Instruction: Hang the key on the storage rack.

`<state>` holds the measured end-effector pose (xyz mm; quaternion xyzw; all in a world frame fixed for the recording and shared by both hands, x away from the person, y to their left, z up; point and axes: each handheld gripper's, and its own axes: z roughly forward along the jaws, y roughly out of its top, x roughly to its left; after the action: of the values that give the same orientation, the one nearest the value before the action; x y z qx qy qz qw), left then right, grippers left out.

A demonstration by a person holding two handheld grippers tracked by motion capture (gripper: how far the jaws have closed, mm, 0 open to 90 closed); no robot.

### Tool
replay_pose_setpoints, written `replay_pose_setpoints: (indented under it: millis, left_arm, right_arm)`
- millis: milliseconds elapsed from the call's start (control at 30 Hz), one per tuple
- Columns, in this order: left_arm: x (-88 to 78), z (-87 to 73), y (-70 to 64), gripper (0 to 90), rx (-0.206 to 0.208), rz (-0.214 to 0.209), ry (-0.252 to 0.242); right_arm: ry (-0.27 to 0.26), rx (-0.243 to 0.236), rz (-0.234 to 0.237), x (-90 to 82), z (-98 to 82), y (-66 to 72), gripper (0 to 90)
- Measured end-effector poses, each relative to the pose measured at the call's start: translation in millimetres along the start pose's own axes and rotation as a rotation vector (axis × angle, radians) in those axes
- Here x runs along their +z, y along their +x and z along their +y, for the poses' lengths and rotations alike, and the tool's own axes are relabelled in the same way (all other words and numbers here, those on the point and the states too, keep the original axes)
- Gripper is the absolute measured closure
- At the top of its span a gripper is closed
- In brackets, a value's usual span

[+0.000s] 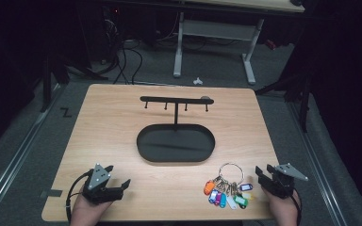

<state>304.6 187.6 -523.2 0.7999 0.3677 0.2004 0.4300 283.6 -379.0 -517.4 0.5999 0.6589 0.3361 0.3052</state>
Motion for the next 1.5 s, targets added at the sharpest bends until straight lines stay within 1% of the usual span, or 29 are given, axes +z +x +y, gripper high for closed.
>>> replay_pose_setpoints:
  millis: [33, 100, 167, 233, 300, 333, 367, 400, 433, 467, 500, 533, 633, 767, 833, 967, 1000, 1033, 1067, 1100, 1167, 1200, 1233, 1333, 1367, 1400, 1433, 1467, 1500]
  left_arm:
    - [0.7, 0.4, -0.7, 17.2, 0.005, -0.002, 0.003]
    - [0.9, 0.7, -1.2, 17.2, 0.006, -0.003, 0.002]
    - [1.0, 1.9, -2.1, 17.2, 0.005, -0.001, -0.008]
    - [1.7, 3.2, -2.8, 17.3, 0.004, -0.001, -0.012]
    - [3.5, 4.7, -3.2, 17.4, 0.007, -0.007, -0.013]
    - [6.2, 5.9, -4.0, 17.4, 0.003, -0.019, -0.016]
    - [6.2, 5.9, -4.0, 17.4, 0.003, -0.019, -0.016]
    - [7.8, 6.7, -5.1, 17.4, 0.01, -0.023, -0.013]
    - [7.8, 6.7, -5.1, 17.4, 0.01, -0.023, -0.013]
    - [8.6, 7.2, -6.2, 17.4, 0.014, -0.03, -0.013]
    - [8.6, 7.2, -6.2, 17.4, 0.014, -0.03, -0.013]
    - [8.6, 7.4, -6.3, 17.4, 0.015, -0.03, -0.015]
    - [8.0, 7.8, -5.2, 17.4, 0.008, -0.034, -0.021]
    - [9.6, 8.5, -6.1, 17.4, 0.011, -0.036, -0.02]
    - [11.0, 9.8, -6.5, 17.4, 0.013, -0.041, -0.021]
    - [14.0, 12.3, -6.5, 17.6, 0.012, -0.046, -0.031]
    - [15.0, 13.0, -5.7, 17.6, 0.011, -0.046, -0.033]
    - [15.0, 13.0, -5.7, 17.6, 0.011, -0.046, -0.033]
    - [15.9, 13.8, -4.9, 17.6, 0.01, -0.045, -0.036]
    - [16.3, 14.3, -4.7, 17.6, 0.007, -0.048, -0.034]
    - [17.8, 15.3, -4.3, 17.6, 0.004, -0.048, -0.039]
    - [18.3, 15.8, -4.6, 17.6, 0.004, -0.053, -0.039]
    - [18.3, 15.8, -4.6, 17.6, 0.004, -0.053, -0.039]
    - [16.8, 16.2, -4.9, 17.7, 0.001, -0.064, -0.045]
    - [16.3, 16.3, -5.0, 17.8, -0.001, -0.066, -0.049]
    - [16.0, 16.3, -4.9, 17.8, -0.002, -0.069, -0.052]
    - [16.0, 16.3, -4.9, 17.8, -0.002, -0.069, -0.052]
    - [15.7, 16.4, -5.0, 17.8, -0.001, -0.072, -0.053]
    - [15.7, 16.4, -5.0, 17.9, -0.001, -0.072, -0.053]
  right_arm:
    - [-0.002, -0.007, 0.002, -0.8, -0.5, 0.1, 49.6]
    - [-0.001, -0.003, 0.002, -1.6, -0.8, 0.8, 49.6]
    - [-0.004, -0.012, 0.01, -2.0, -1.2, 1.0, 50.0]
    - [0.007, -0.01, 0.018, -1.7, -3.5, 1.7, 50.5]
    - [0.011, -0.013, 0.021, -1.7, -4.5, 1.7, 50.5]
    - [0.018, -0.014, 0.026, -3.0, -6.0, 1.7, 51.0]
    - [0.018, -0.014, 0.026, -3.0, -6.0, 1.7, 51.0]
    - [0.023, 0.001, 0.038, -4.8, -6.8, 0.6, 52.0]
    - [0.023, 0.001, 0.038, -4.8, -6.8, 0.6, 52.0]
    - [0.025, -0.001, 0.055, -6.0, -7.2, -0.2, 52.4]
    - [0.026, -0.003, 0.059, -6.8, -7.4, -0.1, 52.9]
    - [0.025, 0.001, 0.061, -7.6, -7.7, 0.5, 54.2]
    - [0.018, -0.009, 0.058, -8.4, -7.8, 1.2, 57.0]
    - [0.011, -0.009, 0.057, -8.1, -8.0, 6.1, 57.4]
    - [0.013, -0.028, 0.057, -6.9, -8.8, 9.5, 57.2]
    - [0.022, -0.02, 0.066, -7.8, -9.2, 14.0, 57.7]
    - [0.015, -0.006, 0.088, -9.6, -7.5, 16.8, 58.2]
    - [0.015, -0.006, 0.088, -9.6, -7.5, 16.8, 58.2]
    - [0.009, 0.005, 0.098, -11.9, -4.9, 21.9, 57.7]
    - [0.007, -0.005, 0.104, -12.0, -4.1, 23.5, 56.8]
    - [0.01, -0.011, 0.112, -12.2, -3.1, 26.3, 55.5]
    - [0.023, -0.026, 0.118, -11.3, -2.1, 31.3, 53.4]
    - [0.023, -0.026, 0.118, -11.3, -2.1, 31.3, 53.4]
    - [0.062, -0.059, 0.124, -9.1, -1.1, 38.4, 52.4]
    - [0.087, -0.066, 0.115, -7.1, 0.5, 41.6, 51.6]
    - [0.099, -0.073, 0.109, -5.8, 1.4, 42.5, 51.6]
    - [0.099, -0.073, 0.109, -5.8, 1.4, 42.5, 51.6]
    - [0.139, -0.074, 0.106, -3.4, 3.7, 45.1, 51.4]
    - [0.163, -0.075, 0.104, -2.5, 5.6, 46.8, 51.2]
